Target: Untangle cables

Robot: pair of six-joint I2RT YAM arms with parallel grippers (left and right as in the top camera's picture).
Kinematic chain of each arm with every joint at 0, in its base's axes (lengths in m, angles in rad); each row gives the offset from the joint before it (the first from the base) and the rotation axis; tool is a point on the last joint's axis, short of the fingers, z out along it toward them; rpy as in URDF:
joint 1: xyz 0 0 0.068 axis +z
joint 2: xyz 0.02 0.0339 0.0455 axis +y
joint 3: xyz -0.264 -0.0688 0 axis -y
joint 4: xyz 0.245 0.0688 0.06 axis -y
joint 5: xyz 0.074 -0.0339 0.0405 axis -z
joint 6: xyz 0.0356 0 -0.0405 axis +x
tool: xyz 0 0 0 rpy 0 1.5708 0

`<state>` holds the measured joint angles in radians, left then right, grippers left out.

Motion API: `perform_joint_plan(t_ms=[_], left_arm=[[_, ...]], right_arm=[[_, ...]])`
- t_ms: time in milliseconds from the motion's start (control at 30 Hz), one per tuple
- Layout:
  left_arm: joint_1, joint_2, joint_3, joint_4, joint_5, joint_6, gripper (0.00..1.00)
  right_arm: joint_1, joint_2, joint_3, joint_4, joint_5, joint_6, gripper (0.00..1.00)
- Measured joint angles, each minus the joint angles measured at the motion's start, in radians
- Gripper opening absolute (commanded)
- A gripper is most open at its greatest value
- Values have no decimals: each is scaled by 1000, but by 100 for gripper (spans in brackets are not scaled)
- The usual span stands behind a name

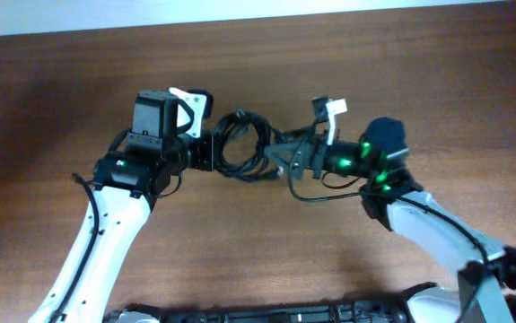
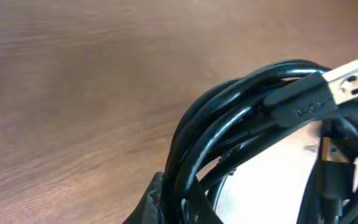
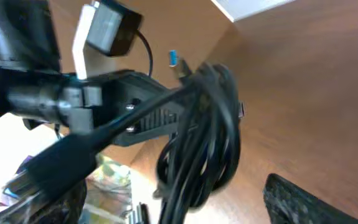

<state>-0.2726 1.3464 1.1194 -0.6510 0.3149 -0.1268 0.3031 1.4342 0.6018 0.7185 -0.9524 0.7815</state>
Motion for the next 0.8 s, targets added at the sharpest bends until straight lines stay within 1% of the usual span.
perform_joint_plan(t_ms=[33,67,133,167,233,300,367,400,433,467,500,533,600,633,700,767,800], left_arm=[[0,0,0,-3,31,36,0],[0,0,0,-8,53,57,0],[0,0,0,-20,98,79,0],[0,0,0,-21,129,82,0],[0,0,0,-43,161,125,0],[0,0,0,-46,168,151,0],[9,0,0,-45,173,162,0],[16,0,0,-45,179,166,0],[29,0,0,-45,183,169,0],[38,0,0,-45,185,169,0],[66,0,0,-44,187,167,0],[90,0,0,-44,177,147,0],[165,0,0,-45,49,15,0],[178,0,0,-45,-16,-61,0],[180,0,0,-45,-74,-150,0],[180,0,0,-45,-94,-188,0],[180,0,0,-45,-99,-191,0]], right_arm=[[33,36,0,9,35,2,78],[51,45,0,9,55,0,70],[86,44,0,15,96,2,49],[95,44,0,16,119,-2,42],[98,44,0,15,163,2,35],[98,44,0,16,174,2,34],[98,44,0,16,178,1,56],[98,44,0,16,185,2,73],[98,44,0,13,191,1,78],[98,44,1,-13,196,-8,88],[98,44,1,-28,197,-10,95],[98,44,2,-61,197,-20,96],[98,45,2,-62,201,-34,96],[98,45,2,-62,204,-34,96],[121,45,2,-62,205,-33,96],[174,45,2,-62,212,-33,96],[203,45,2,-58,220,-33,93]])
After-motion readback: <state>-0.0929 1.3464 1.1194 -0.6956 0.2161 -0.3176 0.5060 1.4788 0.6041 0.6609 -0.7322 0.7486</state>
